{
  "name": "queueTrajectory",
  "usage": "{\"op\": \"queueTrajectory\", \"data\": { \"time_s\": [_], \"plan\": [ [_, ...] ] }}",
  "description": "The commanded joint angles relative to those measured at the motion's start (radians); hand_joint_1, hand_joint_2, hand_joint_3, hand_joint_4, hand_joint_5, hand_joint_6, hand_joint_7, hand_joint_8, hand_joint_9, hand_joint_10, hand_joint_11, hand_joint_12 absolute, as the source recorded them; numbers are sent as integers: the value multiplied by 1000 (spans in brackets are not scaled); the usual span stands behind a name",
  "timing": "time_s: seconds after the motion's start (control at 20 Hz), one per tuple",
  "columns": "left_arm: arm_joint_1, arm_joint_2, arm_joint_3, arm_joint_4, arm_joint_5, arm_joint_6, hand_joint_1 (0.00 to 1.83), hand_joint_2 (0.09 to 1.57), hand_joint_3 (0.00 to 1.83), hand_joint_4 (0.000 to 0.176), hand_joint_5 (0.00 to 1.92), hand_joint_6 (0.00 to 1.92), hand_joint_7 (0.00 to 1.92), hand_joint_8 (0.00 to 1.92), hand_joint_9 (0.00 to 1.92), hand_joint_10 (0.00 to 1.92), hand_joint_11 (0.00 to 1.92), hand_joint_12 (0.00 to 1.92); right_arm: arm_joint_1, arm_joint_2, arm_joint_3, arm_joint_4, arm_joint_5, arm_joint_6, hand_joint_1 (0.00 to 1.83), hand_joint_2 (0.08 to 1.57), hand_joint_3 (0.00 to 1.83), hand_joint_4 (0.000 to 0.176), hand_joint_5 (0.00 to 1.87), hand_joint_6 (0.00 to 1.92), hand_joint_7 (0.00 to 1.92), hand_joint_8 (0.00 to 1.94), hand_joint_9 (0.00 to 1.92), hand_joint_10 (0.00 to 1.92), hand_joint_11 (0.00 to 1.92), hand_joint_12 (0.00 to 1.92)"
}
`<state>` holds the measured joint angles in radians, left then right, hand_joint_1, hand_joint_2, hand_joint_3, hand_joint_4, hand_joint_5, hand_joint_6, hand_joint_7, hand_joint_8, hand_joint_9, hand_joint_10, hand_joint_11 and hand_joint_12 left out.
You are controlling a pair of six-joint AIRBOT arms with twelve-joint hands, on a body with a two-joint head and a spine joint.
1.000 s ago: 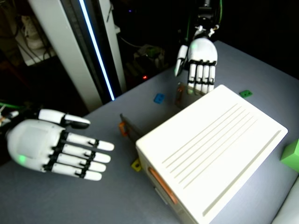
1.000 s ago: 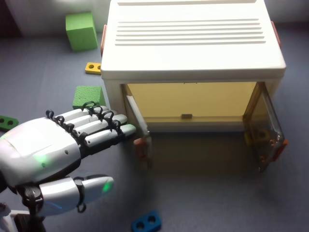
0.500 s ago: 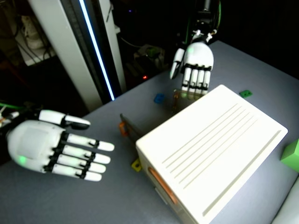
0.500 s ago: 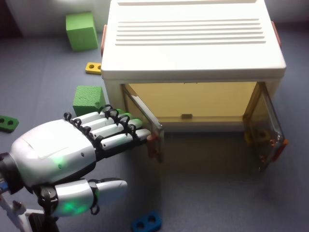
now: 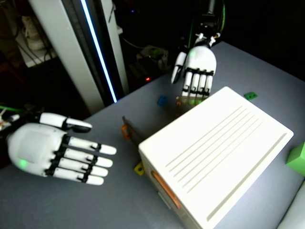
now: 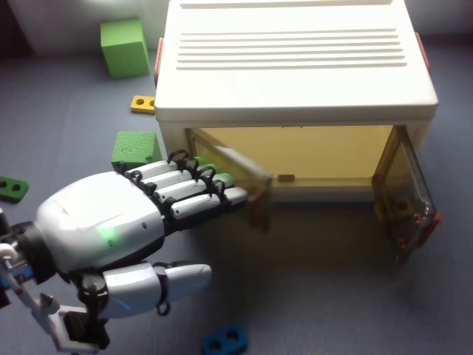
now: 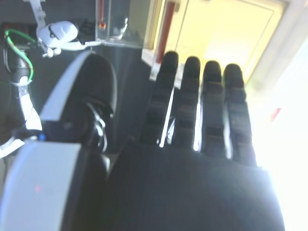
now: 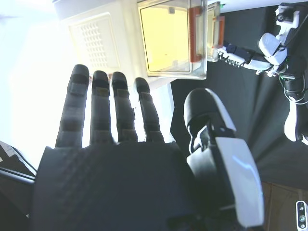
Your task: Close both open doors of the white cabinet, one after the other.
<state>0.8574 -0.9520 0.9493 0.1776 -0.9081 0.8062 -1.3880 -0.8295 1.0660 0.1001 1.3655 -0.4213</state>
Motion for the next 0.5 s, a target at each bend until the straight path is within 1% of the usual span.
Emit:
{"op": "queueTrajectory", "data": {
  "time_s": [0.0,0.05,0.15,0.25,0.3,0.35,0.4,0.45],
  "plan": [
    [-17,-7,3,4,-116,-5,0,1525,6,0,110,0,88,0,66,0,43,55,11,0,4,22,118,9,2,1439,0,24,120,6,98,6,89,2,152,3],
    [-23,-11,6,7,-115,-5,0,1528,7,0,110,0,86,0,67,1,43,55,11,0,4,22,118,9,4,1441,0,25,122,6,102,7,88,2,150,1],
    [-31,-17,10,8,-115,-5,0,1536,9,0,104,0,73,0,54,0,25,49,11,0,4,22,118,10,37,1446,0,36,119,2,97,1,79,1,137,0],
    [-42,-26,15,10,-116,-5,0,1544,10,0,76,2,45,0,38,2,19,48,11,0,4,22,118,11,10,1433,0,41,111,1,88,1,71,1,128,0],
    [-47,-29,17,12,-117,-5,0,1542,8,0,76,2,43,0,43,4,31,54,11,0,4,22,119,11,4,1431,0,31,122,6,99,5,79,5,138,5],
    [-51,-32,18,14,-117,-5,17,1535,2,0,78,2,42,0,45,3,38,58,11,0,4,20,119,11,0,1428,0,28,122,5,101,6,76,3,136,4],
    [-55,-33,17,17,-117,-5,86,1526,0,0,87,3,47,1,43,1,33,57,11,0,4,19,119,12,2,1431,0,24,126,7,103,6,77,3,134,3],
    [-56,-33,17,20,-118,-8,44,1534,1,0,103,5,75,7,69,7,56,70,11,-1,4,18,119,13,6,1445,5,23,128,7,102,5,81,4,137,4]
  ]
}}
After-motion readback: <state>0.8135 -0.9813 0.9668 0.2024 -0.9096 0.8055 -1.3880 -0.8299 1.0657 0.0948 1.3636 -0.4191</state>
